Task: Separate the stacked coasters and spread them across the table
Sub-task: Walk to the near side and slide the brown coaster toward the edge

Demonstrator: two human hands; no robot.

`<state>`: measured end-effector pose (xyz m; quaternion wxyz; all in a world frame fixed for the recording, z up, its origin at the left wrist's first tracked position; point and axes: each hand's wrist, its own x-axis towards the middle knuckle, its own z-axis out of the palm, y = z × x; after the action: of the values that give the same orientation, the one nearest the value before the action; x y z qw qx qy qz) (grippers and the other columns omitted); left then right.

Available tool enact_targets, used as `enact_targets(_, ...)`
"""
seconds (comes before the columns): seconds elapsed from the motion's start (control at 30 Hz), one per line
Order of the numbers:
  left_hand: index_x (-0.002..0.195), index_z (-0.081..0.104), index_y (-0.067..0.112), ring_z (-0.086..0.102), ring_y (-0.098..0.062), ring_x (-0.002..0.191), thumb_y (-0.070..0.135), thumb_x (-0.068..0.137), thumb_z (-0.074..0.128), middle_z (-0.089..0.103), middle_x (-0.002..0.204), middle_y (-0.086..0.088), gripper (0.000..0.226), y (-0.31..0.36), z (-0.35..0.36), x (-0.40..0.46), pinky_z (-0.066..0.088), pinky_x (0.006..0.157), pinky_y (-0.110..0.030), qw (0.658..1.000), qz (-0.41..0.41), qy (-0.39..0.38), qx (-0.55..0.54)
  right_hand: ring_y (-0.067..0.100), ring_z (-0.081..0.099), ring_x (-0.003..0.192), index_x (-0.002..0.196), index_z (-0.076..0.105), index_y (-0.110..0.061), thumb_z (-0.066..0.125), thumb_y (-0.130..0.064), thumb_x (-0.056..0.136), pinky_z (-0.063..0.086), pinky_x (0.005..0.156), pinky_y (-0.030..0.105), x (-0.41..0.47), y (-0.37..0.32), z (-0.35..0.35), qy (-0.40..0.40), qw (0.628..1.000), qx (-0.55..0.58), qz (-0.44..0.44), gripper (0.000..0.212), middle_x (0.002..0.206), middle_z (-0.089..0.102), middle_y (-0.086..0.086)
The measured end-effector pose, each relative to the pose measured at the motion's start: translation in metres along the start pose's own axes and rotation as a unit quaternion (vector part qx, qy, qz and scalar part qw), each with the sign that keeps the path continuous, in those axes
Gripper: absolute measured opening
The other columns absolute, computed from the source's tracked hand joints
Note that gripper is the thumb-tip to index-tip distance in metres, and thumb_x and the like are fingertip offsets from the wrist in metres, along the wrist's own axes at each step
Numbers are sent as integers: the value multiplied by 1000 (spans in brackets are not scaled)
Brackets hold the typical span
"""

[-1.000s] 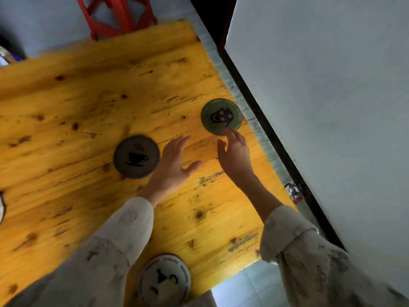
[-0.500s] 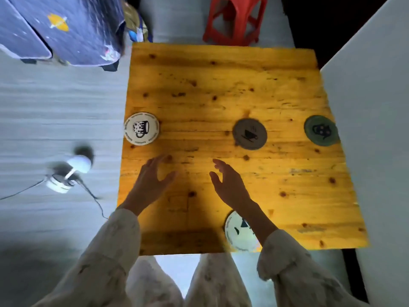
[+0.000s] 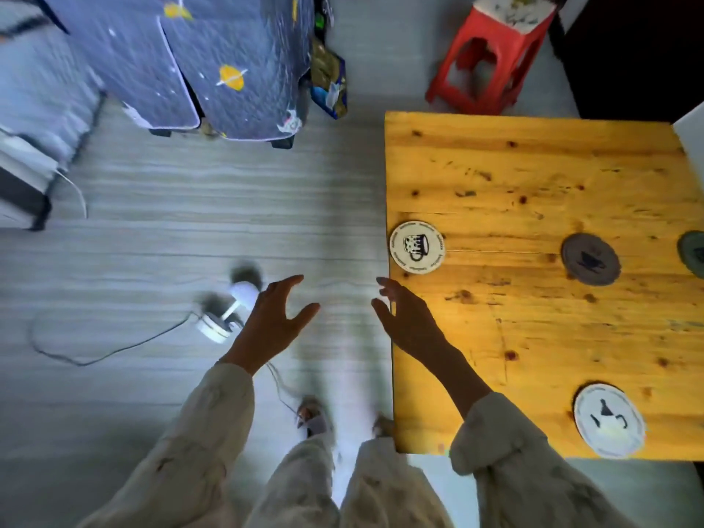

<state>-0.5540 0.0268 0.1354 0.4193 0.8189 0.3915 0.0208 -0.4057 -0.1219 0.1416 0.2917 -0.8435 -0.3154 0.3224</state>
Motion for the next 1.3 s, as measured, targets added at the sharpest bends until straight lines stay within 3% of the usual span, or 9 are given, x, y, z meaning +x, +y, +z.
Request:
enact_targets(0.23, 133, 40, 19, 43, -26, 125, 31, 83, 60, 47, 136, -9, 55, -4, -20, 63, 32, 106, -36, 998, 29, -55, 17, 25, 56, 117, 134, 44, -11, 52, -19, 93, 41, 97, 30, 54, -29, 2, 50, 999, -5, 2, 42, 124, 61, 14)
enact_targets(0.37, 134, 39, 20, 39, -22, 129, 34, 84, 59, 45, 137, -7, 56, 9, -29, 119, 29, 107, -32, 993, 64, -95, 32, 24, 58, 115, 133, 45, -12, 52, -19, 93, 42, 96, 29, 92, -33, -13, 74, 997, 9, 29, 41, 123, 63, 12)
enact_targets(0.47, 134, 39, 21, 40, -22, 128, 34, 84, 59, 46, 137, -7, 55, 26, -38, 174, 28, 104, -28, 990, 87, -100, 43, 25, 59, 115, 132, 46, -11, 53, -18, 93, 44, 95, 30, 135, -37, -34, 97, 994, 19, 42, 41, 124, 63, 13)
enact_targets(0.67, 134, 38, 21, 39, -23, 130, 35, 84, 58, 44, 139, -7, 56, 73, -65, 299, 29, 107, -34, 987, 111, -103, 61, 26, 56, 119, 133, 45, -10, 50, -18, 94, 43, 98, 33, 252, -59, -90, 114, 991, 43, 54, 40, 126, 61, 15)
enact_targets(0.87, 135, 37, 21, 38, -21, 130, 36, 84, 57, 44, 140, -6, 56, 128, -85, 403, 25, 104, -26, 980, 140, -122, 69, 26, 55, 121, 134, 43, -11, 50, -19, 94, 43, 99, 34, 336, -78, -143, 115, 990, 47, 71, 41, 129, 60, 14)
enact_targets(1.03, 136, 35, 19, 36, -21, 132, 33, 86, 57, 41, 142, -5, 56, 170, -84, 485, 28, 111, -34, 964, 180, -186, 70, 28, 56, 120, 134, 43, -8, 50, -18, 94, 46, 99, 39, 392, -78, -181, 155, 981, 51, 104, 41, 128, 60, 17)
enact_targets(1.3, 132, 43, 12, 43, -23, 126, 24, 84, 60, 48, 135, -11, 52, 239, -72, 643, 31, 102, -29, 919, 283, -259, 87, 29, 54, 121, 134, 44, -8, 50, -18, 94, 46, 99, 39, 501, -72, -231, 242, 945, 87, 201, 41, 129, 59, 19)
